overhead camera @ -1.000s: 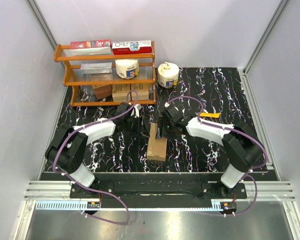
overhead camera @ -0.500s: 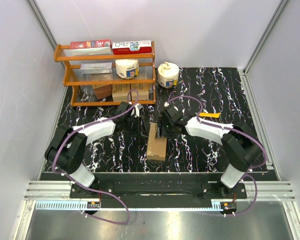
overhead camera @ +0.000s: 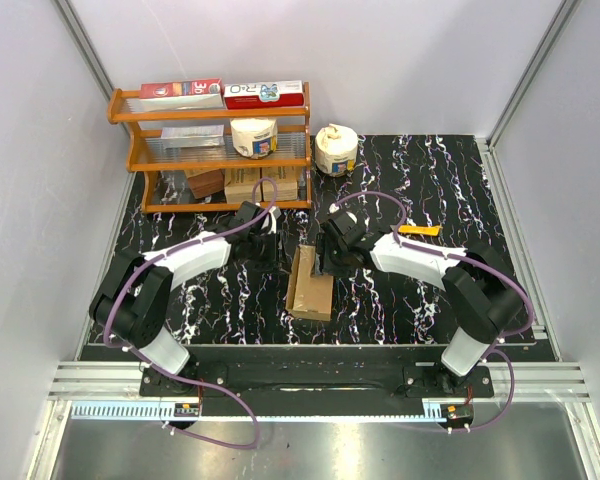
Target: Unpack the express box
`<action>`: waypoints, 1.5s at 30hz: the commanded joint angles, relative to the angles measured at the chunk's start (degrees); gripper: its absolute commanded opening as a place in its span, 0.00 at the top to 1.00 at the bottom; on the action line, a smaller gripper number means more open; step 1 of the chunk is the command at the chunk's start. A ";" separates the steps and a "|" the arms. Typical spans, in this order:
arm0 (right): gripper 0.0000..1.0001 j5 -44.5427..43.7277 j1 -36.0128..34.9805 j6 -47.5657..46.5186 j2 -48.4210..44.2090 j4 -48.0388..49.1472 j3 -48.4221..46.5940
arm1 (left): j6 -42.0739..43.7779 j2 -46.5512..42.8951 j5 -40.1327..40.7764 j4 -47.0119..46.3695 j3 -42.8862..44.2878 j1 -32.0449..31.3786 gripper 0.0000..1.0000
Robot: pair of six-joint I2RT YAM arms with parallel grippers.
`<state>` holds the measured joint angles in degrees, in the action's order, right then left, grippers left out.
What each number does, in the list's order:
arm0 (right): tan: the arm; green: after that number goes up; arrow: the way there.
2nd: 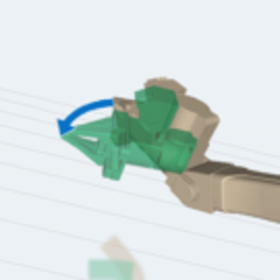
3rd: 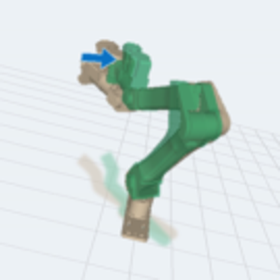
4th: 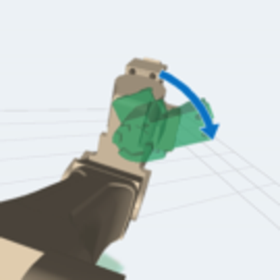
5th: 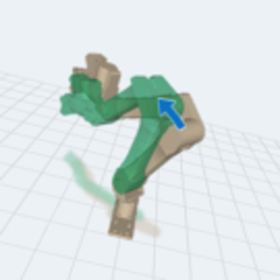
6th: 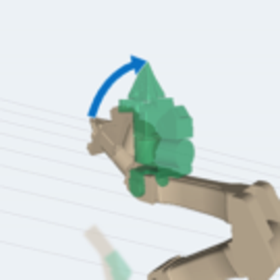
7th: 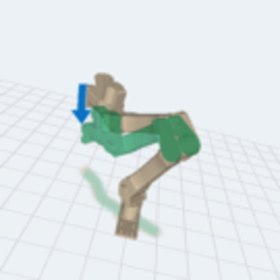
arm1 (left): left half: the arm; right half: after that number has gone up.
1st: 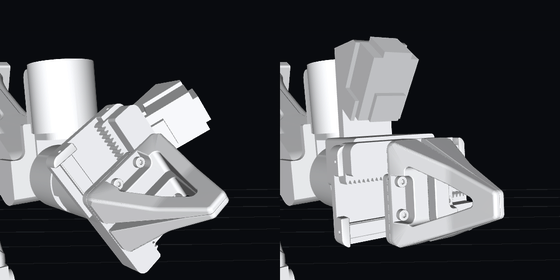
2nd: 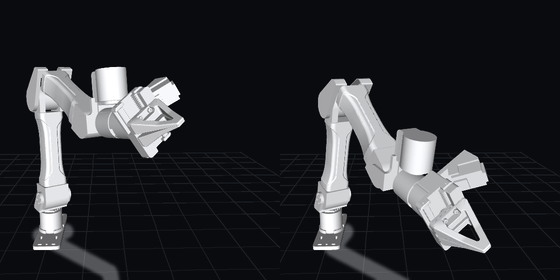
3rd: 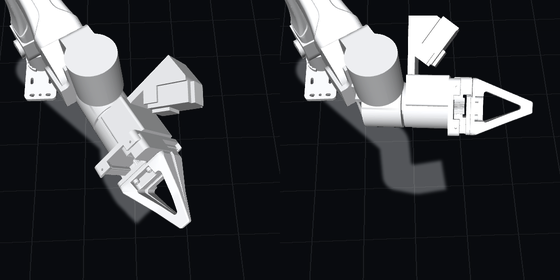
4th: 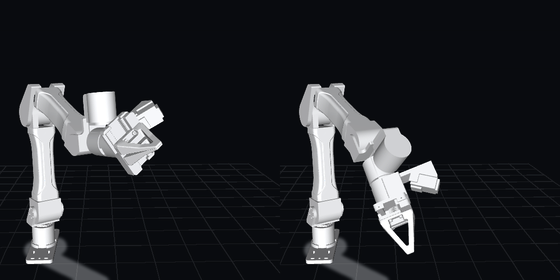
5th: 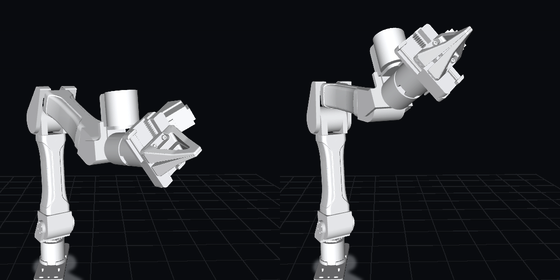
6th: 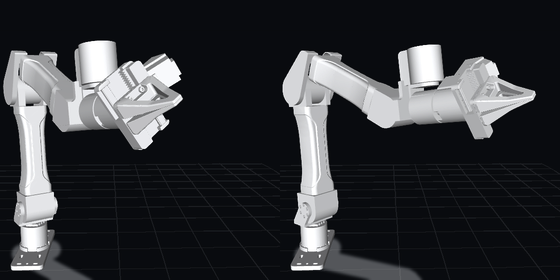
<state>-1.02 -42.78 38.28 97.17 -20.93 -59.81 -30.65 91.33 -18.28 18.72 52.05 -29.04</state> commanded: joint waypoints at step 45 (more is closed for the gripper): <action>0.47 -9.35 0.16 -0.49 2.33 -7.11 -0.13 | 0.25 4.47 -0.79 -2.37 -1.25 0.65 0.71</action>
<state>-1.96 -42.87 38.87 97.30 -22.13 -60.64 -31.29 94.65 -23.53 13.72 50.09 -28.95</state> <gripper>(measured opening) 0.589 0.299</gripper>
